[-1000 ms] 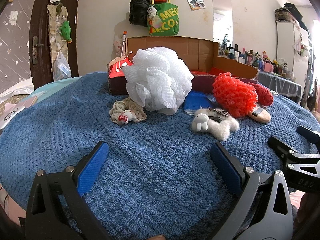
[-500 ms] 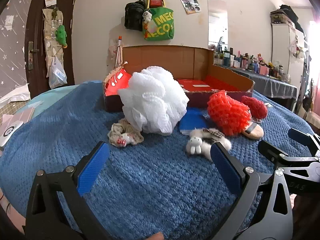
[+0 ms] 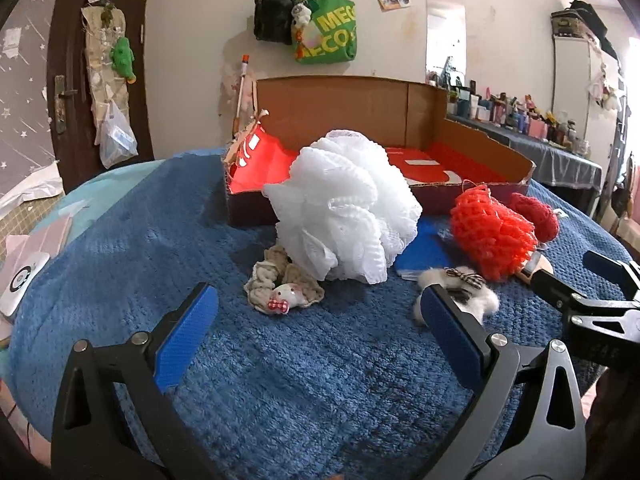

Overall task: Organize soft objects
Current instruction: 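Grasp the white plush bunny with the left tool while the right tool grasps the beige powder puff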

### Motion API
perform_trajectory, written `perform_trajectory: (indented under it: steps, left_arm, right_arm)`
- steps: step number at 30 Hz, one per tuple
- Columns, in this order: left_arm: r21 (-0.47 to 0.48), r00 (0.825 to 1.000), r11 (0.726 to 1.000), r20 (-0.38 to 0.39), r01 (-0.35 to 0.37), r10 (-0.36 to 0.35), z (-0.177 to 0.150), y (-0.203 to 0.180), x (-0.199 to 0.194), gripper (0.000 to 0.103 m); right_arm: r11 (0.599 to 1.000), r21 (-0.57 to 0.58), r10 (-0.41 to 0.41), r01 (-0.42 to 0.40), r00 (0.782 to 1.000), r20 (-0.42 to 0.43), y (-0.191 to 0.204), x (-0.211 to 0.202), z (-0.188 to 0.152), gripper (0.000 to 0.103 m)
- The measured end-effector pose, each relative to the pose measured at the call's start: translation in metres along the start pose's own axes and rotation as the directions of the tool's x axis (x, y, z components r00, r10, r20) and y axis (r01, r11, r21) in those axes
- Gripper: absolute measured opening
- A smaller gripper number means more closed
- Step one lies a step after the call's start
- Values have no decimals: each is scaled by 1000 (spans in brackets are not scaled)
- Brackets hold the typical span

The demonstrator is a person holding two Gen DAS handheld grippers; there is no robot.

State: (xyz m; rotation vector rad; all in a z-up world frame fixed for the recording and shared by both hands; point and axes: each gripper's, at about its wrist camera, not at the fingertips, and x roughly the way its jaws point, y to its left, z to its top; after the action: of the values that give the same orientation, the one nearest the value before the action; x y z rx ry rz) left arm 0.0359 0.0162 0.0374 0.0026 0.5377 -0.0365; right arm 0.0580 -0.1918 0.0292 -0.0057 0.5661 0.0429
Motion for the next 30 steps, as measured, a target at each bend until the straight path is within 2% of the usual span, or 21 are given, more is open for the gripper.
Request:
perform_trajectory:
  steps: [9,17,23,26,29,30]
  left_arm:
    - [44,992,993,-60,114,-111,8,-12,4,103]
    - [103,982,979,-87,175,-167,9,-39,6,103]
    - [112,979,977,-122,180,-166,8,-53,18,102]
    - [116,977,978,-142,176,-159,8,-58,23,98]
    - [125,971,974,-170,191,-169,7,-63,29,87]
    - [128,967,971,-188,200,-175,7,-65,32,80]
  right_arm:
    - [1000,8,12,-12,999,-48,-1,14,9,103]
    - [997,-12,74,-76,994,-86,-6,20,15,102]
    - [989,-55,133,-140,984,-118,-8,26,17,89]
    - [982,-66,165,-175,977,-133,-11,29,16,84]
    - [974,-72,203,-215,968,-149,-13,31,14,78]
    - [971,-73,213,-226,965,-152,-13,31,14,75]
